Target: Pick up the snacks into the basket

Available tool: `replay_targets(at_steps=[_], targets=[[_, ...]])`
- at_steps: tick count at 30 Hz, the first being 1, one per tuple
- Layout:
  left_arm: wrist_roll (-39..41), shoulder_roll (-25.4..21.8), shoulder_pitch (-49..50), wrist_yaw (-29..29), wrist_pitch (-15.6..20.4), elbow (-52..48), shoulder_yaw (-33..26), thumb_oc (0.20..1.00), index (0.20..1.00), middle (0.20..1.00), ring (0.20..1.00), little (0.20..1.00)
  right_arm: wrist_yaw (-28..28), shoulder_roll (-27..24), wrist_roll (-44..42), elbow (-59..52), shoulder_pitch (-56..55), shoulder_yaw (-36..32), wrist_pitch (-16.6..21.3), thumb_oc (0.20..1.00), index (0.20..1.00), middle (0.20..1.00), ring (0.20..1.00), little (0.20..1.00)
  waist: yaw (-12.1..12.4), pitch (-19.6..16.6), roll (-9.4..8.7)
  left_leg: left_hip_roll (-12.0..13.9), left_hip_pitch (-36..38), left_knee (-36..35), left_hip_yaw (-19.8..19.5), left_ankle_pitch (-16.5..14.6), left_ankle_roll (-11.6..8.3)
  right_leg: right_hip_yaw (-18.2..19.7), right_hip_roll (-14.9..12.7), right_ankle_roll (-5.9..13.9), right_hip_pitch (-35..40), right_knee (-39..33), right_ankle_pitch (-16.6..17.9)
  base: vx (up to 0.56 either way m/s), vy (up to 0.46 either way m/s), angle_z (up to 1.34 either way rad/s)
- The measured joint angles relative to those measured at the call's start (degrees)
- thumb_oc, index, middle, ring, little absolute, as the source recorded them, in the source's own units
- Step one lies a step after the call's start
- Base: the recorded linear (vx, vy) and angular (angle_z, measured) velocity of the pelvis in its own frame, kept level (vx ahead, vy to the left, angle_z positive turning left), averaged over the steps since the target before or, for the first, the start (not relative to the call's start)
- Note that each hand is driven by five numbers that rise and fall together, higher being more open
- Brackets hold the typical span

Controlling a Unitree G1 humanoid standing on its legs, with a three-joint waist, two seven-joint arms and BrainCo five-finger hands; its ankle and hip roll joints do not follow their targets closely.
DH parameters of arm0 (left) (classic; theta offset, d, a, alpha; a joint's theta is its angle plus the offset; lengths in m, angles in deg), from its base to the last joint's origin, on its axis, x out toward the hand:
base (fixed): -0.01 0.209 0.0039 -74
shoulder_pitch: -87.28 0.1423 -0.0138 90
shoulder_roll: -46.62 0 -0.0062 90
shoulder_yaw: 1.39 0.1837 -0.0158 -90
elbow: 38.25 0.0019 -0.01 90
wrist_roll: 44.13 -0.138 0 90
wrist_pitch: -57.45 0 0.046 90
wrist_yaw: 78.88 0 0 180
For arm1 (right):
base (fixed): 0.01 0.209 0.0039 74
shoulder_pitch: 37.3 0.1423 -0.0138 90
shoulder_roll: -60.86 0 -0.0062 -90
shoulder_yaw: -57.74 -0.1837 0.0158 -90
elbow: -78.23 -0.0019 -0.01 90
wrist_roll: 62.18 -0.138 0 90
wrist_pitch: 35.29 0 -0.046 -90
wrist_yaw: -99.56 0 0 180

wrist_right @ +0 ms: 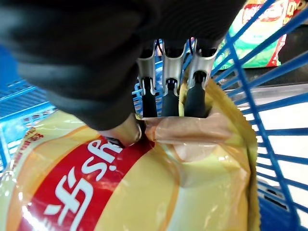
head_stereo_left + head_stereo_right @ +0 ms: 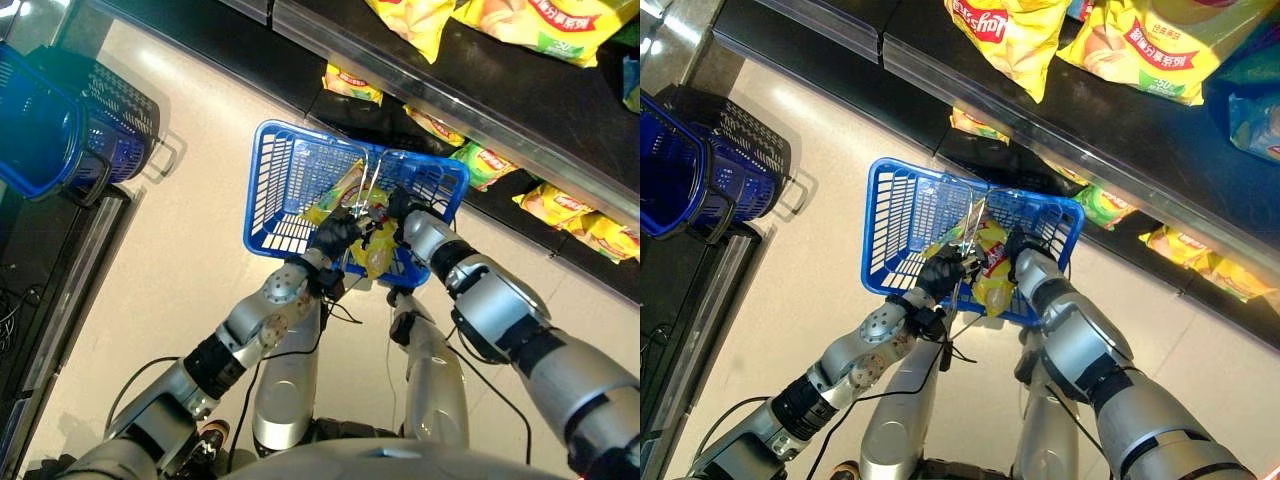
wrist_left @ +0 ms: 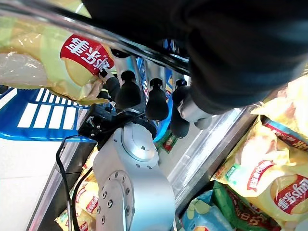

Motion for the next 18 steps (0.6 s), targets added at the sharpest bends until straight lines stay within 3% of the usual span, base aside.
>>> replay_targets(at_steps=[10,14,18], targets=[[2.01,-1.02,0.69,0.04,0.01,-0.18,0.73,0.2,0.2,0.2,0.2,0.2,0.38,-1.65,2.29,1.31,1.46,-1.36,-0.65,0.2,0.2,0.2,0.2,0.2,0.13,-0.01,0.21,-0.76,-1.77,0.0,-0.55,0.61,0.34,-0.16,-0.75,0.29,-1.93,1.02,-0.12,0.01,0.003,0.03],[2.47,-1.23,0.8,0.2,0.04,-1.27,1.01,0.2,0.2,0.2,0.2,0.2,0.57,-3.27,2.18,1.26,2.11,-2.16,-0.55,0.2,0.2,0.2,0.2,0.2,0.21,-0.01,1.93,-1.2,-2.98,-0.15,-1.4,0.84,0.42,-0.46,-1.37,0.68,-2.96,2.0,-0.71,-0.01,0.012,0.13],[2.59,-2.01,0.91,0.56,0.04,-1.93,1.03,0.2,0.2,0.2,0.2,0.2,0.87,-3.69,2.1,1.33,2.97,-2.26,-0.23,0.2,0.2,0.2,0.2,0.2,0.76,-0.01,2.09,-1.3,-4.31,0.09,-1.42,0.94,0.43,-0.45,-1.56,0.67,-4.35,2.6,-0.89,0.0,0.0,0.0]])
